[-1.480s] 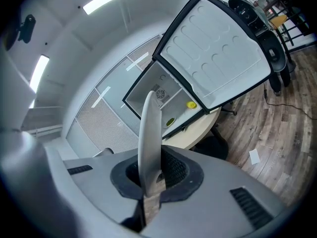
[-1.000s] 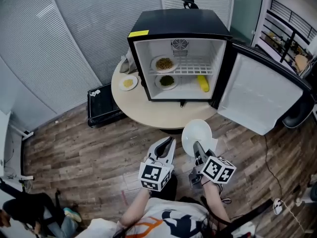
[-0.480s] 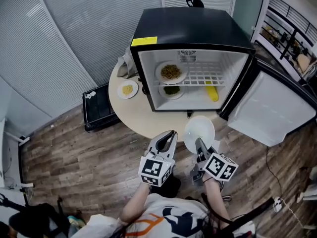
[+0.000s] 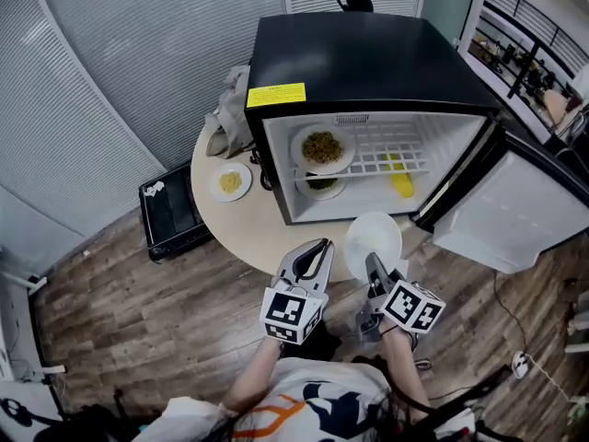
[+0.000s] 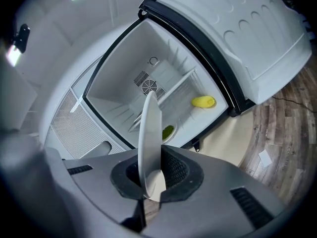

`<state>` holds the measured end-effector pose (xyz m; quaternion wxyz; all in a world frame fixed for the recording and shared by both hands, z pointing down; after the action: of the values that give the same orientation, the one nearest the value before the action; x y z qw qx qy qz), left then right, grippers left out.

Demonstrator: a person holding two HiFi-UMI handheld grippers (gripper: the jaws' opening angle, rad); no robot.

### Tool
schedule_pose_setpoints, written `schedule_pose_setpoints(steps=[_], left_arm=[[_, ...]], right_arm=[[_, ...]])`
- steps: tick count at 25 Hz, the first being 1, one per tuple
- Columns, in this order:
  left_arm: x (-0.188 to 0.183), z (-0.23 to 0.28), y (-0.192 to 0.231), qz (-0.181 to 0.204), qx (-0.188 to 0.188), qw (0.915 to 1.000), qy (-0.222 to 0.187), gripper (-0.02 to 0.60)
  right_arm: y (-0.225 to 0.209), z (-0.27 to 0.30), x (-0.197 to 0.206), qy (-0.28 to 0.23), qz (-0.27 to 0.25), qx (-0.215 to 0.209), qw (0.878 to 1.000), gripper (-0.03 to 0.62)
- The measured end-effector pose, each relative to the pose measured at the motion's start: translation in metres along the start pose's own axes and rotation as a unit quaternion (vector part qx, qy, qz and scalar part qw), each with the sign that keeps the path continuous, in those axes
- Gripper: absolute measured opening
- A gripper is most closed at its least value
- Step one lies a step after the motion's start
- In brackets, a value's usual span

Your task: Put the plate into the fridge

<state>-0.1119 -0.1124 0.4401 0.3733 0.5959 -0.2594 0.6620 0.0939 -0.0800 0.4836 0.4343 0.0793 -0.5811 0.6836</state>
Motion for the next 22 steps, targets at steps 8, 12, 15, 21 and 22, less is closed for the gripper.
schedule_pose_setpoints(steps=[8, 12, 15, 21, 22], left_arm=[[0.009, 0.013, 0.016, -0.030, 0.023, 0.9993, 0.004, 0.032], [0.014, 0.014, 0.015, -0.035, 0.035, 0.9987, 0.010, 0.032], [0.017, 0.016, 0.017, -0.043, 0.035, 0.9984, 0.012, 0.032], [0.019, 0.018, 0.024, -0.047, 0.022, 0.9986, 0.014, 0.032], [0.019, 0.018, 0.024, -0.045, 0.020, 0.9987, 0.015, 0.032]], right_arm=[[0.003, 0.006, 0.008, 0.007, 0.006, 0.026, 1.000, 0.021], [0.004, 0.006, 0.009, 0.008, 0.009, 0.036, 0.999, 0.021], [0.004, 0.009, 0.008, 0.014, 0.008, 0.039, 0.999, 0.021], [-0.001, 0.016, 0.008, 0.030, 0.015, 0.038, 0.999, 0.021], [-0.002, 0.019, 0.007, 0.030, 0.018, 0.036, 0.999, 0.021]])
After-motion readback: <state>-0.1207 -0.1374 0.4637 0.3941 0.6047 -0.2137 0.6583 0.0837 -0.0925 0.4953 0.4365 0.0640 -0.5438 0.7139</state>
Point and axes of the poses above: the fingertips, and each gripper's own axes: z forward along the fingers, y to its left, x out of its underside, the point moved 10 cm from there along -z, backward along the fingers, and after that the axes turned 4 degrees about -x, right-handed, at the moved point
